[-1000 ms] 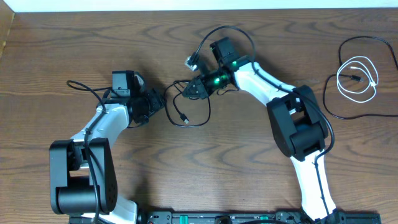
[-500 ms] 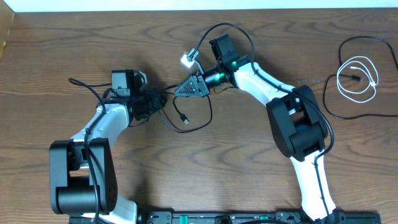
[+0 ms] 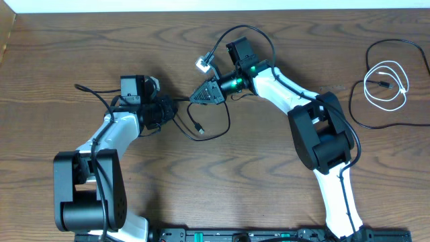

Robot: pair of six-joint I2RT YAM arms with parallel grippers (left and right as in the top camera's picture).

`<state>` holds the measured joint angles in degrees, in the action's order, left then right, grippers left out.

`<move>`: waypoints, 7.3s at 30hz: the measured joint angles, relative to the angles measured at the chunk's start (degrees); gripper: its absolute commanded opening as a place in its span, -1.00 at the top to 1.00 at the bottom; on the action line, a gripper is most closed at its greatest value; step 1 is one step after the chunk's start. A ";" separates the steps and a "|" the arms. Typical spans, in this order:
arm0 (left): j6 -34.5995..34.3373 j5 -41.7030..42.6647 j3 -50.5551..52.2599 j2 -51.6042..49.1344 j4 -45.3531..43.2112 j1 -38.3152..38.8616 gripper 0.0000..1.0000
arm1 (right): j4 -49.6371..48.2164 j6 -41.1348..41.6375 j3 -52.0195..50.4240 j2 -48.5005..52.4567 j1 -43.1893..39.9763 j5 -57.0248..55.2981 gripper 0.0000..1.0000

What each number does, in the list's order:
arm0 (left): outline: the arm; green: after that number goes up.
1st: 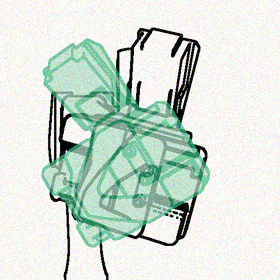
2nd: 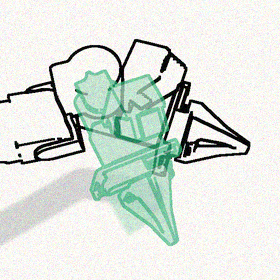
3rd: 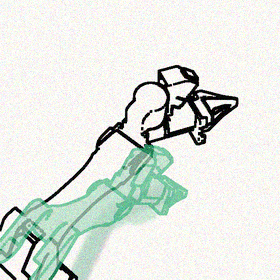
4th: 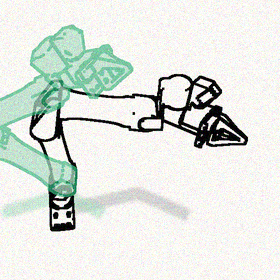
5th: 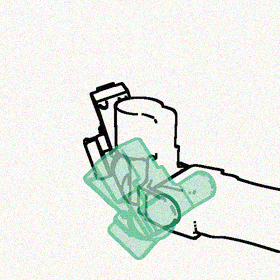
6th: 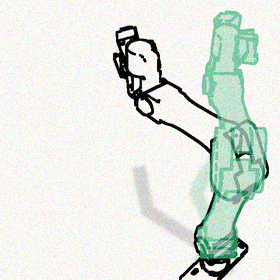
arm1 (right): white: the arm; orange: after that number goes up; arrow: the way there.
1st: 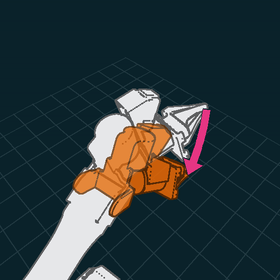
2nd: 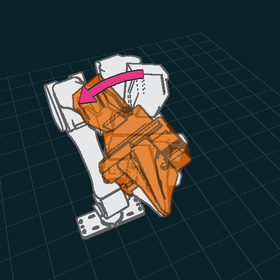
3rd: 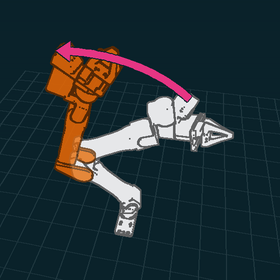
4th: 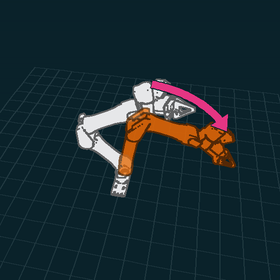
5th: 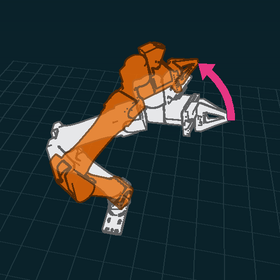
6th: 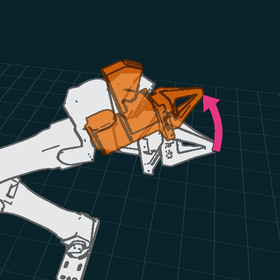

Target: Untangle cables

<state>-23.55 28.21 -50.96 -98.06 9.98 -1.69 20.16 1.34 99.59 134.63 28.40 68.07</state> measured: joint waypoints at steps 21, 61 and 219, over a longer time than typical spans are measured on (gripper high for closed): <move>0.02 0.00 0.00 0.00 -0.15 0.00 0.85 | 8.66 -3.04 0.02 0.00 5.05 -13.73 0.46; 2.43 8.96 0.00 0.00 -2.95 -0.04 0.84 | 9.33 -11.52 -3.23 0.00 5.81 -9.33 0.95; -29.44 14.62 0.00 0.00 -13.53 -4.90 -0.33 | -5.25 17.49 -3.41 -5.25 0.76 13.92 0.98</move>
<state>-52.99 42.83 -50.96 -98.06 -3.55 -6.59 14.92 18.83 96.18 129.38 29.17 82.00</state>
